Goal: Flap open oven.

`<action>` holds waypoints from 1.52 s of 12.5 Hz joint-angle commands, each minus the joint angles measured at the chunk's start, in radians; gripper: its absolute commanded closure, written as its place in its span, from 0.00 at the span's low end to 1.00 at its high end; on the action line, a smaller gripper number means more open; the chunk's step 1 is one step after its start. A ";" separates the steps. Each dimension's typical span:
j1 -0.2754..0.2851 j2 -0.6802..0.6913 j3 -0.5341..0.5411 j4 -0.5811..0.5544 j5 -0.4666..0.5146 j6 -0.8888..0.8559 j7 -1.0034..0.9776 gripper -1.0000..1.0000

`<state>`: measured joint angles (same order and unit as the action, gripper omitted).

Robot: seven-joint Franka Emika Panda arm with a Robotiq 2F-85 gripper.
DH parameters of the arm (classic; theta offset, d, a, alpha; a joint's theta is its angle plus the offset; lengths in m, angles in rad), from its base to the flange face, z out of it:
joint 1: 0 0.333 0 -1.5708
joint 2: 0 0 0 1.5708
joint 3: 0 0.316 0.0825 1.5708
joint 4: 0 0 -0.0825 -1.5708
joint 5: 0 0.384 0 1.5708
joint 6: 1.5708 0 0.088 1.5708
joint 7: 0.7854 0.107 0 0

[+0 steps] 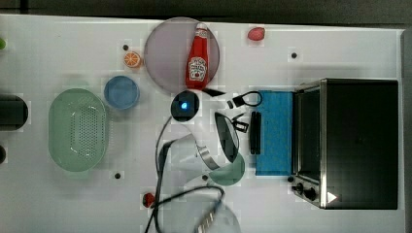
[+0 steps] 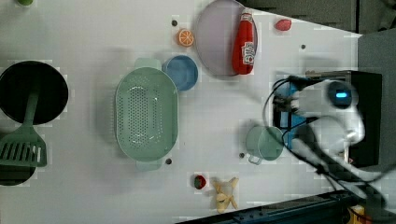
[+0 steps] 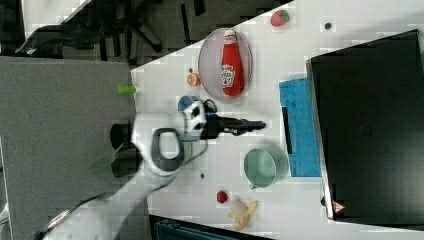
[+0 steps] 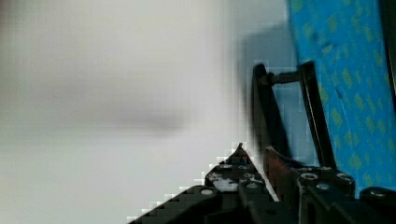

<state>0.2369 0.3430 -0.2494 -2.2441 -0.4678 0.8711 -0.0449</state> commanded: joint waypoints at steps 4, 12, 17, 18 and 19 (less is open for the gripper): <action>-0.009 -0.373 -0.008 0.111 0.370 -0.330 0.057 0.83; -0.011 -0.576 -0.032 0.328 0.427 -0.706 0.086 0.83; -0.011 -0.593 -0.033 0.370 0.419 -0.860 0.212 0.83; -0.012 -0.593 -0.036 0.369 0.417 -0.861 0.212 0.83; -0.014 -0.593 -0.039 0.369 0.417 -0.861 0.212 0.83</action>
